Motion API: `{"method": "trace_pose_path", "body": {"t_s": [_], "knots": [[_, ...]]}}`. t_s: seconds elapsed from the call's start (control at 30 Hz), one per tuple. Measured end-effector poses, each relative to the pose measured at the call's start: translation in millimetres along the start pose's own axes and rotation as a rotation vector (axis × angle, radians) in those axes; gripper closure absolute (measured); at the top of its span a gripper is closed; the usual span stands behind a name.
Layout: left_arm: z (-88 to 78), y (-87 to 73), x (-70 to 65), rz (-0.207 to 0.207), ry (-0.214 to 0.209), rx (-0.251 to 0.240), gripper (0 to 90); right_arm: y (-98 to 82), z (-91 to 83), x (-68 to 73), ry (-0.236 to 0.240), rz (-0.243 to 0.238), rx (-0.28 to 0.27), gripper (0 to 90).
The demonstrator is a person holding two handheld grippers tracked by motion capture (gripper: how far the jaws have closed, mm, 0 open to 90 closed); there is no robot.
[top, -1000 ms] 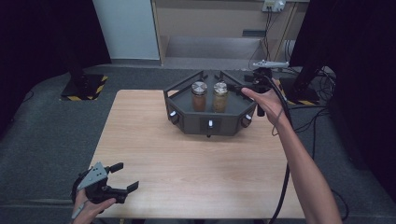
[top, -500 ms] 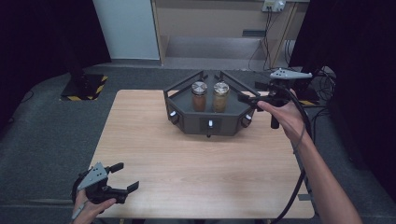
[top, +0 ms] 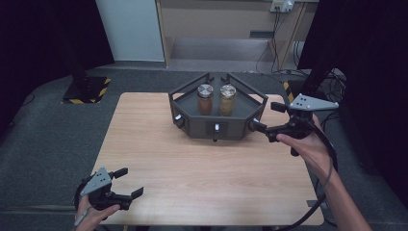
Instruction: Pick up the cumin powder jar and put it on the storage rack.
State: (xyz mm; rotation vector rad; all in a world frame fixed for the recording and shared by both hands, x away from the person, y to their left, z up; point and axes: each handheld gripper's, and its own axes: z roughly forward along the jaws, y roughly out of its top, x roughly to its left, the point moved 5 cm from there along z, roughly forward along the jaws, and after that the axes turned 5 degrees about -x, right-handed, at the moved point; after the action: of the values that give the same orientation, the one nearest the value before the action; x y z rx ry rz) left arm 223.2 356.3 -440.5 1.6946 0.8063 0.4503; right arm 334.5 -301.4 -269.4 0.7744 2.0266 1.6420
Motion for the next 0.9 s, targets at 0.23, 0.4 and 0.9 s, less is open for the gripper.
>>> {"method": "trace_pose_path", "body": {"t_s": [0.23, 0.4, 0.9], "knots": [[0.3, 0.0, -0.1, 0.001, 0.001, 0.000, 2.7, -20.7, -19.6, 14.5, 0.009, -0.001, -0.006, 2.9], [0.0, 0.0, -0.6, 0.004, 0.004, -0.002, 2.7, -42.2, -28.8, 28.8, 0.007, -0.007, -0.002, 3.0], [-0.5, 0.0, -1.7, 0.008, 0.012, -0.009, 2.7, -102.6, -54.6, 49.4, -0.047, -0.012, 0.001, 3.0]]}}
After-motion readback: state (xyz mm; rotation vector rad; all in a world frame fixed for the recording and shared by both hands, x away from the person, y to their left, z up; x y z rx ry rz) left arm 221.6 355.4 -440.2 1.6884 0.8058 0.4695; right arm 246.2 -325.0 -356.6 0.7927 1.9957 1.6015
